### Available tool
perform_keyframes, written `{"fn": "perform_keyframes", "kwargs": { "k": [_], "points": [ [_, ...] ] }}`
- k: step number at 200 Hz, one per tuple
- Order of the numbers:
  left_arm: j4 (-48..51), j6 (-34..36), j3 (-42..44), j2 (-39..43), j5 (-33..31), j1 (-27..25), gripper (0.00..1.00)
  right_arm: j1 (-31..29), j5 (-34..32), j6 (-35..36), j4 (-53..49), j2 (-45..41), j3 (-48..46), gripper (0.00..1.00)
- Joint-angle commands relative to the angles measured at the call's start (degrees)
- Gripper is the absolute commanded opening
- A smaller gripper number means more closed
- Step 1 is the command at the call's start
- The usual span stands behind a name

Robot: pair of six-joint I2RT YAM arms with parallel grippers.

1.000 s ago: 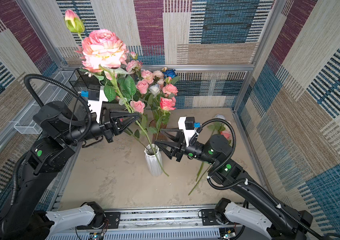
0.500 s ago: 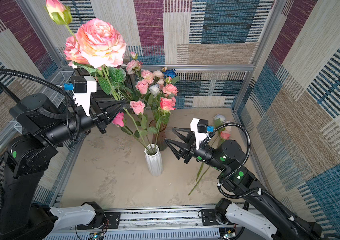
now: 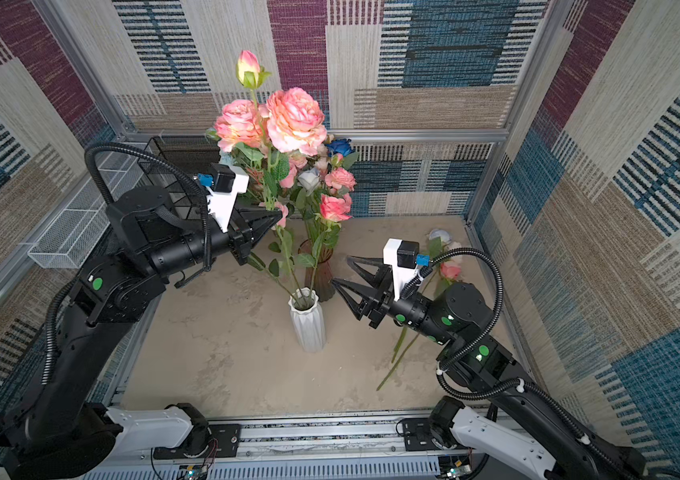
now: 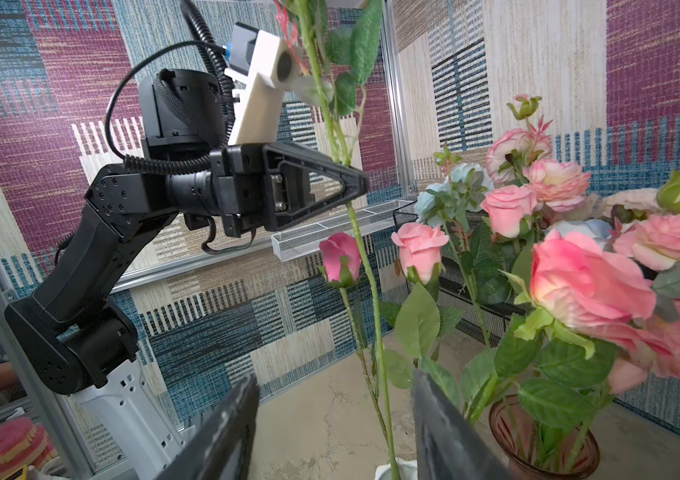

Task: Arrange the flowers into the vase
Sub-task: 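Insert the rose into the white vase with the left gripper and withdraw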

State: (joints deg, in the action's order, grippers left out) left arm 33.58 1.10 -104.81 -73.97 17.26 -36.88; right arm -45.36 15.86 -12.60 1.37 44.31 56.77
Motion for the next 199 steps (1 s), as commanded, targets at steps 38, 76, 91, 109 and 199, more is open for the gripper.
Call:
{"fn": "perform_keyframes", "kwargs": {
  "k": [38, 76, 91, 109, 199],
  "points": [
    [-2.7, -7.3, 9.6, 0.1, 2.9, -0.7, 0.0, 0.0, -1.3, -0.2, 0.8, -0.5, -1.3, 0.61],
    [-3.1, -8.0, 12.1, 2.0, 1.5, -1.3, 0.48, 0.0, -1.3, -0.5, 0.7, -0.3, -1.5, 0.61],
    [-3.8, -8.2, 12.6, 3.3, 0.9, -1.2, 0.56, 0.0, -1.5, -0.7, 0.7, -0.3, -1.8, 0.63],
    [-5.1, -8.6, 12.7, 4.7, 0.4, -1.2, 0.62, 0.0, -2.0, -0.8, 0.4, -0.4, -1.9, 0.65],
    [-21.6, -15.2, 24.6, 19.7, -2.3, -1.3, 0.82, 0.0, -5.1, -3.8, -5.9, -1.4, -5.6, 0.68]
  ]
}}
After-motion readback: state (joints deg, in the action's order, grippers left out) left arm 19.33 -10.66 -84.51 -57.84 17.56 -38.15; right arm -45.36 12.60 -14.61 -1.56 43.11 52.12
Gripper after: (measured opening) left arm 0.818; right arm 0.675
